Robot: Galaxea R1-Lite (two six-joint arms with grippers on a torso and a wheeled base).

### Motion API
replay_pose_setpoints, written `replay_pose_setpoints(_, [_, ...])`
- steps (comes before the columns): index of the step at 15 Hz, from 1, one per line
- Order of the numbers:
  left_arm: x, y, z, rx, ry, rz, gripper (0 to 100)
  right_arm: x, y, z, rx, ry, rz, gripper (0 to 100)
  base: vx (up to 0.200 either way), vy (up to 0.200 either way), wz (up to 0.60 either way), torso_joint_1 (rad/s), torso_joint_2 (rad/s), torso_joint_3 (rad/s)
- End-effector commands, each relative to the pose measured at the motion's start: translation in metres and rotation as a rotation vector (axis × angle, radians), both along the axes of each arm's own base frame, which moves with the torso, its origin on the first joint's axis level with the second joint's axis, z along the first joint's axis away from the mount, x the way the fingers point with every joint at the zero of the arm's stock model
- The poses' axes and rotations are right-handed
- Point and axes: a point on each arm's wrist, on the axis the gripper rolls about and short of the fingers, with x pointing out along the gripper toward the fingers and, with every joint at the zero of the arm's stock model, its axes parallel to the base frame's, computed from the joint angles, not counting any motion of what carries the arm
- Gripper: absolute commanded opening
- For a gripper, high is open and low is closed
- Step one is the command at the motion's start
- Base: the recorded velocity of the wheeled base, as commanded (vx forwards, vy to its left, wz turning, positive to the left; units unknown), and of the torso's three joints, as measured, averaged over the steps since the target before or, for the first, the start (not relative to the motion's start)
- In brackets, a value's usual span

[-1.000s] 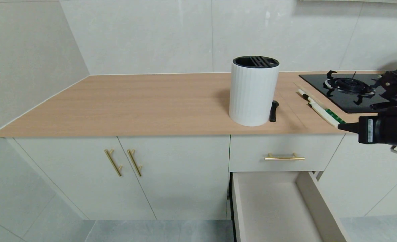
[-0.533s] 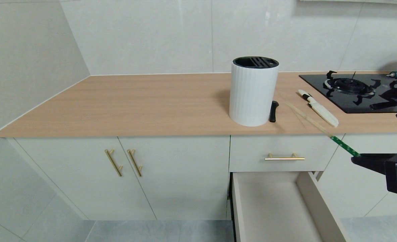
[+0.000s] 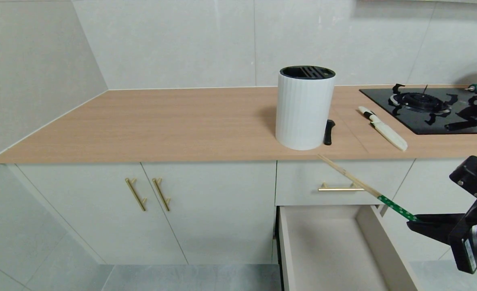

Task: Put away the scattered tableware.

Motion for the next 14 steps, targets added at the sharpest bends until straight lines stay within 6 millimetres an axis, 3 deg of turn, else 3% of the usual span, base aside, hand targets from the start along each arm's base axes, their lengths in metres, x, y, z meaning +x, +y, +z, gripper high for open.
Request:
replay_pose_setpoints(1, [0.0,0.0,0.0,0.0,0.002,0.001,100,0.001,0.007,-0.009,-0.014,0.042,0.04,0,0.0,0.0,0.0,-0.168,0.37,0.183])
replay_pose_setpoints(5, [0.0,0.0,0.0,0.0,0.002,0.001,100,-0.001,0.016,-0.021,-0.037,0.092,0.095,0,0.0,0.0,0.0,-0.215,0.46,0.233])
replay_pose_setpoints(14, [0.0,0.0,0.0,0.0,0.001,-0.001,100,0.017,0.027,-0.053,-0.11,0.229,0.118,0,0.0,0.0,0.0,-0.225,0.45,0.227])
